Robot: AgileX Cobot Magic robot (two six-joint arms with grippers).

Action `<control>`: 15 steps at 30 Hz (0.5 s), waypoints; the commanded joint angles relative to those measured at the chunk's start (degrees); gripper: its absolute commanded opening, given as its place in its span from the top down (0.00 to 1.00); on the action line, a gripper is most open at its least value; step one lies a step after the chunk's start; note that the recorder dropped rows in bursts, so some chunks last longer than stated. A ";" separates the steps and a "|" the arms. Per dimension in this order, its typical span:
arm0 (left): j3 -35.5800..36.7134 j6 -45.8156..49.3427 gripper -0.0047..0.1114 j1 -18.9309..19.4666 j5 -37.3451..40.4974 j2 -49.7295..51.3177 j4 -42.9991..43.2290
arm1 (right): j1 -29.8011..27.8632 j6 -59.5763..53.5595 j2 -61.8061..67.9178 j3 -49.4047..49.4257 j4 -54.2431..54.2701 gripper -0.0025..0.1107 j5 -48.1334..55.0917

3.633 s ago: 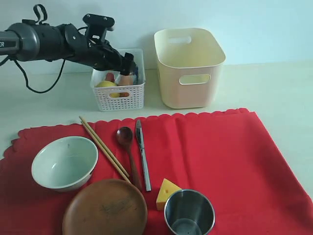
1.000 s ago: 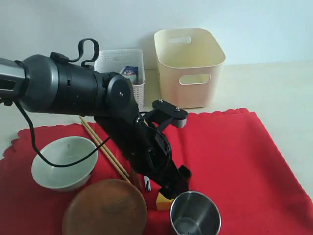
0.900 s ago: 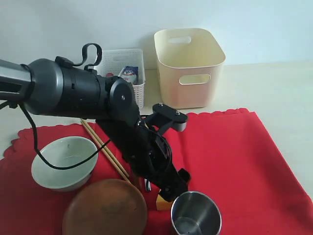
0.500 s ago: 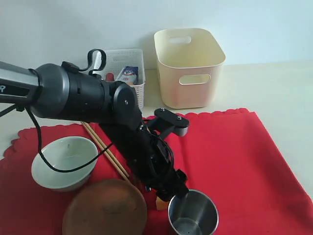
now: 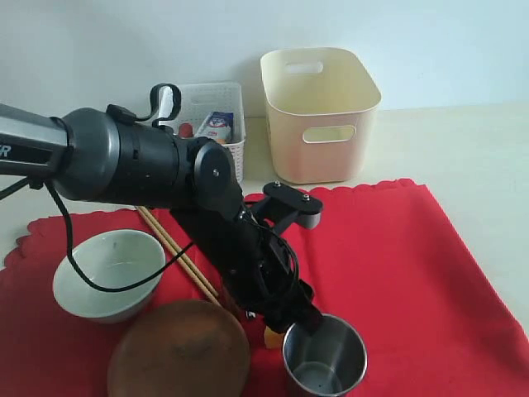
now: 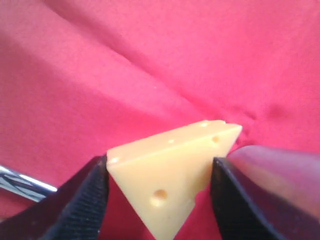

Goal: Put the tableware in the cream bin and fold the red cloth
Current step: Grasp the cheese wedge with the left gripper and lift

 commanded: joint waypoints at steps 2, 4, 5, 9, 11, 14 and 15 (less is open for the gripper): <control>0.21 -0.09 0.96 0.41 -2.49 -1.62 3.43 | -0.24 -0.20 -0.26 0.16 -0.16 0.98 -0.89; 0.21 -0.09 0.96 0.41 -1.84 -3.13 3.43 | -0.24 -0.20 -0.26 0.16 -0.16 0.98 -0.89; 0.21 -0.09 0.96 0.41 -1.70 -3.84 3.35 | -0.24 -0.20 -0.26 0.16 -0.16 0.98 -0.89; 0.21 -0.53 0.96 0.41 -1.59 -6.31 3.31 | -0.24 -0.20 -0.26 0.16 -0.16 0.98 -0.89; 0.21 -0.53 0.96 0.41 -1.24 -7.08 3.31 | -0.24 -0.20 -0.26 0.16 -0.16 0.98 -0.89; 0.21 -0.53 0.96 0.41 0.11 -7.20 3.31 | -0.24 -0.20 -0.26 0.16 -0.16 0.98 -0.89; 0.21 -0.53 0.96 0.41 0.34 -7.20 3.31 | -0.24 -0.20 -0.26 0.16 -0.16 0.98 -0.89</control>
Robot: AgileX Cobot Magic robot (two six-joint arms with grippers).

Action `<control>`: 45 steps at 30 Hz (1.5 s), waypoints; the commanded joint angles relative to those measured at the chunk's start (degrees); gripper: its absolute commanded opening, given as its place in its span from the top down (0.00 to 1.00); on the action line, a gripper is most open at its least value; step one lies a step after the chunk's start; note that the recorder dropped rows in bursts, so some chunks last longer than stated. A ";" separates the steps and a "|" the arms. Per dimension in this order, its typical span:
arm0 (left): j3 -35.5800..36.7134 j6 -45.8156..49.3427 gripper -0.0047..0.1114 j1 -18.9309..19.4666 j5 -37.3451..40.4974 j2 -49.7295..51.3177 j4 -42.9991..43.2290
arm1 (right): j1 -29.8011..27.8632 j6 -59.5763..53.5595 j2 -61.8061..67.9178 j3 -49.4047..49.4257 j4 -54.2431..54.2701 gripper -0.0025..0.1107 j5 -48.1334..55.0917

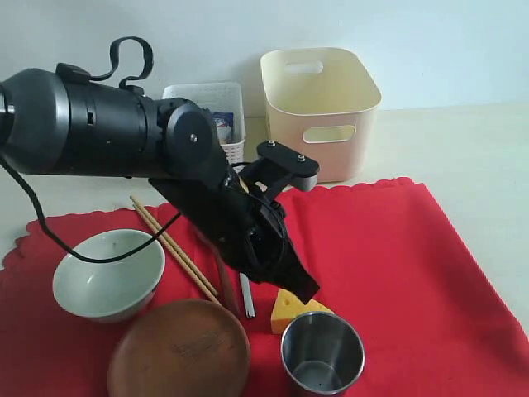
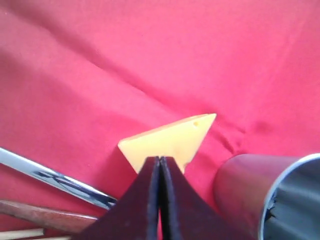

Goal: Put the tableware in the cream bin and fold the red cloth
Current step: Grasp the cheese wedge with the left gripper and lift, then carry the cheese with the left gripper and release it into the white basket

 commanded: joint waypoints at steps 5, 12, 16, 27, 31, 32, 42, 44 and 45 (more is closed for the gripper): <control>0.21 -0.88 0.93 0.05 1.18 -0.17 0.30 | -0.24 -0.09 -0.26 0.16 -0.16 0.98 -0.89; 0.21 0.57 0.35 0.05 0.21 -0.04 0.41 | -0.24 -0.20 -0.26 0.16 -0.16 0.98 -0.89; 0.21 0.57 0.24 -0.23 -0.32 1.20 0.11 | -0.24 -0.20 -0.26 0.16 -0.16 0.98 -0.89; 0.21 1.28 0.30 -4.07 -5.29 5.78 0.43 | -0.24 -0.09 -0.26 0.16 -0.16 0.98 -0.89; 0.21 1.28 0.31 -3.93 -5.29 7.37 0.77 | -0.24 -0.09 -0.26 0.16 -0.16 0.98 -0.89; 0.21 1.28 0.32 -3.92 -5.53 7.66 0.77 | -0.24 -0.09 -0.26 0.16 -0.16 0.98 -0.89; 0.21 0.65 0.96 -3.82 -9.53 7.66 2.08 | -0.24 -0.09 -0.26 0.16 -0.16 0.98 -0.89; 0.21 0.04 0.96 -3.69 -10.34 7.30 2.23 | -0.24 -0.09 -0.26 0.16 -0.16 0.98 -0.89; 0.21 0.04 0.96 -3.69 -10.60 6.92 2.23 | -0.24 -0.09 -0.26 0.16 -0.16 0.98 -0.89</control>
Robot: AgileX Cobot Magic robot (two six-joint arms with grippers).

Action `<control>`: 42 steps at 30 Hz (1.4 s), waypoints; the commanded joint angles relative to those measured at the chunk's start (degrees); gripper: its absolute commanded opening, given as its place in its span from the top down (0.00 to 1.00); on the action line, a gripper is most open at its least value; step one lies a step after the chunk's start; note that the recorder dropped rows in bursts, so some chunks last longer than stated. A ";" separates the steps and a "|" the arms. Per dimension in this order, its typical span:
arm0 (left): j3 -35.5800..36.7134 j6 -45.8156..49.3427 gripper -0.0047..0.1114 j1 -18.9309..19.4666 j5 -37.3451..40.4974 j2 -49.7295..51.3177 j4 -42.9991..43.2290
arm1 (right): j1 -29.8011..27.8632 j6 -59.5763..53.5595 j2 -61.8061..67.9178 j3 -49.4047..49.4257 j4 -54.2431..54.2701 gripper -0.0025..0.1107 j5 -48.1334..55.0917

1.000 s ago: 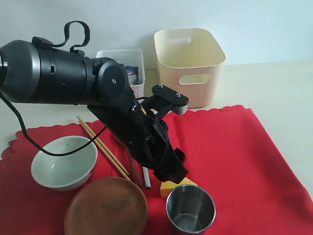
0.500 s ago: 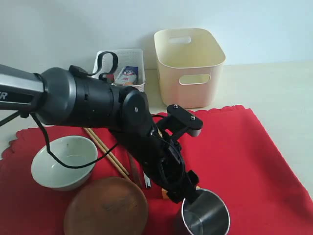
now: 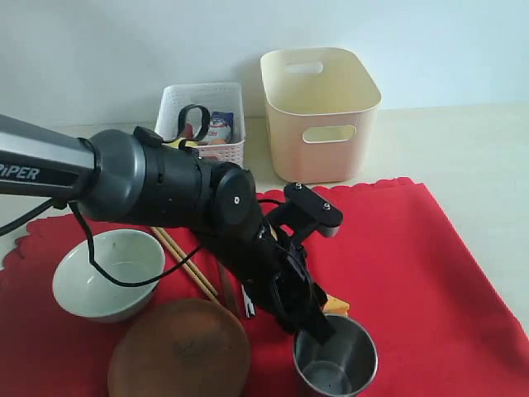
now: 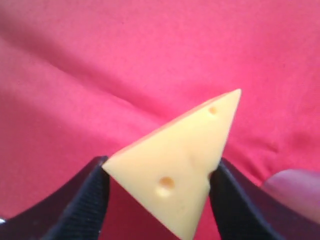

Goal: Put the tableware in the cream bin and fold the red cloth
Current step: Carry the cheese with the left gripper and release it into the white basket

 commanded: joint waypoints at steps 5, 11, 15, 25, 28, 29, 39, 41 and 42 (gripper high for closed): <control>0.21 -0.79 0.96 0.67 -2.27 -2.77 0.67 | -0.24 -0.09 -0.26 0.16 -0.16 0.98 -0.89; 0.21 -0.79 0.96 0.67 -2.53 -5.55 1.18 | -0.24 -0.09 -0.26 0.16 -0.16 0.98 -0.89; 0.21 -1.70 0.96 1.15 -2.92 -7.48 2.04 | -0.24 -0.09 -0.26 0.16 -0.16 0.98 -0.89; 0.21 -2.50 0.96 6.36 -2.86 -13.80 2.06 | -0.24 -0.09 -0.26 0.16 -0.16 0.98 -0.89; 0.21 -2.50 0.96 8.80 -2.86 -16.03 2.06 | -0.24 -0.09 -0.26 0.16 -0.16 0.98 -0.89; 0.21 -2.50 0.96 9.73 -2.86 -16.71 2.16 | -0.24 -0.09 -0.26 0.16 -0.16 0.98 -0.89; 0.21 -2.36 0.96 22.21 -5.83 -19.90 3.48 | -0.24 -0.09 -0.26 0.16 -0.16 0.98 -0.89; 0.21 -2.14 0.96 25.50 -9.72 -19.57 3.59 | -0.24 -0.09 -0.26 0.16 -0.16 0.98 -0.89; 0.21 -1.79 0.96 27.27 -11.98 -19.20 3.59 | -0.24 -0.09 -0.26 0.16 -0.16 0.98 -0.89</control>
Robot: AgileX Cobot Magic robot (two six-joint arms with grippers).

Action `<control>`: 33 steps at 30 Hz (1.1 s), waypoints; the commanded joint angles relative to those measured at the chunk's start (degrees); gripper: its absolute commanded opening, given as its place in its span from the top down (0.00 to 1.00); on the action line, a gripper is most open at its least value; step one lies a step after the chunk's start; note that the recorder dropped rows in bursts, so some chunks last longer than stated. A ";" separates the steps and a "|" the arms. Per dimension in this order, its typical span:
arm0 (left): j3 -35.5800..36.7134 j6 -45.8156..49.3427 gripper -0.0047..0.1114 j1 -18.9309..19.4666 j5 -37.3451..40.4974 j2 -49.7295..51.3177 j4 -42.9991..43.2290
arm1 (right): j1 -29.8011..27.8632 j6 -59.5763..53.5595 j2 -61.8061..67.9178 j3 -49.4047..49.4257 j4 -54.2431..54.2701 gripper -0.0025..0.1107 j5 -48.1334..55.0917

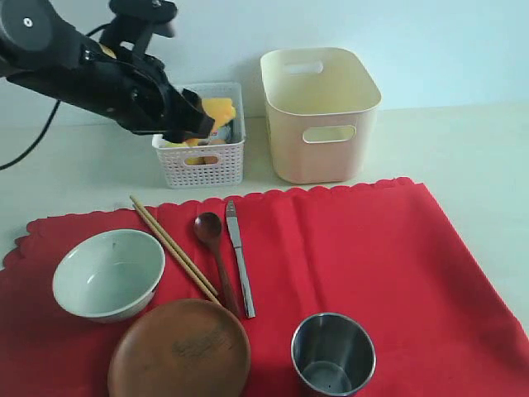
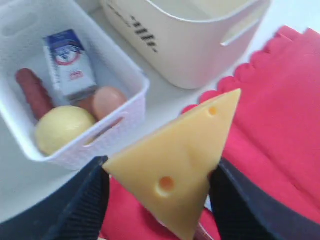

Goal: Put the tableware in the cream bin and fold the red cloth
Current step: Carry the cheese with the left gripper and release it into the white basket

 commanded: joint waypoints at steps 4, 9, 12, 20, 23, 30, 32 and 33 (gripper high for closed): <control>-4.80 1.89 0.96 8.19 -4.79 4.65 0.27 | -0.24 -0.09 -0.26 0.16 -0.16 0.98 -0.89; -11.52 3.24 0.96 8.37 -4.03 11.51 0.27 | -0.24 -0.19 -0.26 0.16 -0.16 0.98 -0.89; -17.21 3.24 0.96 8.37 -2.52 16.23 -0.04 | -0.24 -0.09 -0.26 0.16 -0.16 0.98 -0.89; -30.96 3.01 0.96 8.37 -1.35 27.93 -2.51 | -0.24 -0.09 -0.26 0.16 -0.16 0.98 -0.89; -35.08 3.01 0.96 8.46 -1.35 32.15 -2.71 | -0.24 -0.09 -0.26 0.16 -0.16 0.98 -0.89; -38.43 1.08 0.72 8.46 -0.91 36.84 -3.05 | -0.24 -0.09 -0.26 0.16 -0.16 0.98 -0.89; -38.43 0.39 0.52 8.46 0.49 36.84 -2.73 | -0.24 -0.09 -0.26 0.16 -0.16 0.98 -0.89; -38.43 0.39 0.40 8.46 1.28 36.84 -2.73 | -0.24 -0.09 -0.26 0.16 -0.16 0.98 -0.89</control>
